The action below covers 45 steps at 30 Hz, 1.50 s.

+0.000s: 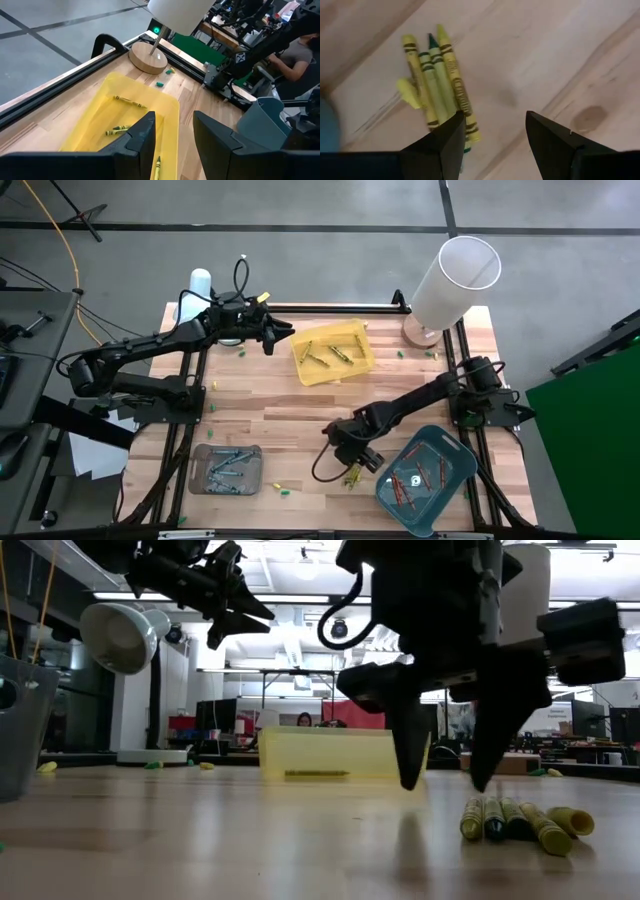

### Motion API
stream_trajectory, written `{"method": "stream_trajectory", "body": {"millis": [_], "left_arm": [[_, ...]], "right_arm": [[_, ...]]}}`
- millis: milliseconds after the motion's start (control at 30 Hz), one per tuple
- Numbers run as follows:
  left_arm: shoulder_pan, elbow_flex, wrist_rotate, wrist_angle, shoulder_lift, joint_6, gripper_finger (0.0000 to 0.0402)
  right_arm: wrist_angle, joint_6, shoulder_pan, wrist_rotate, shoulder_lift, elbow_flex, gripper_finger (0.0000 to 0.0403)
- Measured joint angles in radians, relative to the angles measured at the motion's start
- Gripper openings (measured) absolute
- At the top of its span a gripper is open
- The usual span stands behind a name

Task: Sort crayons
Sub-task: Put the yellow green crayon into the yellow bin

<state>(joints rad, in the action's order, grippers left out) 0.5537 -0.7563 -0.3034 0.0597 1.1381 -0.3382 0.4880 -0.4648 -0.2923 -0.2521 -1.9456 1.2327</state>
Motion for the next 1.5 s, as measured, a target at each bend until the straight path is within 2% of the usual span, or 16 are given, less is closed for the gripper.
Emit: {"method": "stream_trajectory", "body": {"millis": [400, 867, 1233, 1500], "left_arm": [[0.0, 0.0, 0.0, -0.003, 0.0, 0.0, 0.0121], [0.0, 0.0, 0.0, -0.011, 0.0, -0.019, 0.0121], [0.0, 0.0, -0.002, -0.042, 0.0, -0.076, 0.0121], [-0.001, 0.0, -0.003, -0.04, 0.0, -0.14, 0.0121]], "right_arm": [[-0.002, -0.019, 0.018, 0.004, 0.0, -0.037, 0.0199], [-0.058, -0.149, 0.025, 0.012, -0.014, -0.037, 0.0194], [-0.053, -0.21, 0.037, -0.013, -0.056, -0.034, 0.0122], [-0.046, -0.223, 0.05, -0.008, -0.058, -0.034, 0.0011]]}}
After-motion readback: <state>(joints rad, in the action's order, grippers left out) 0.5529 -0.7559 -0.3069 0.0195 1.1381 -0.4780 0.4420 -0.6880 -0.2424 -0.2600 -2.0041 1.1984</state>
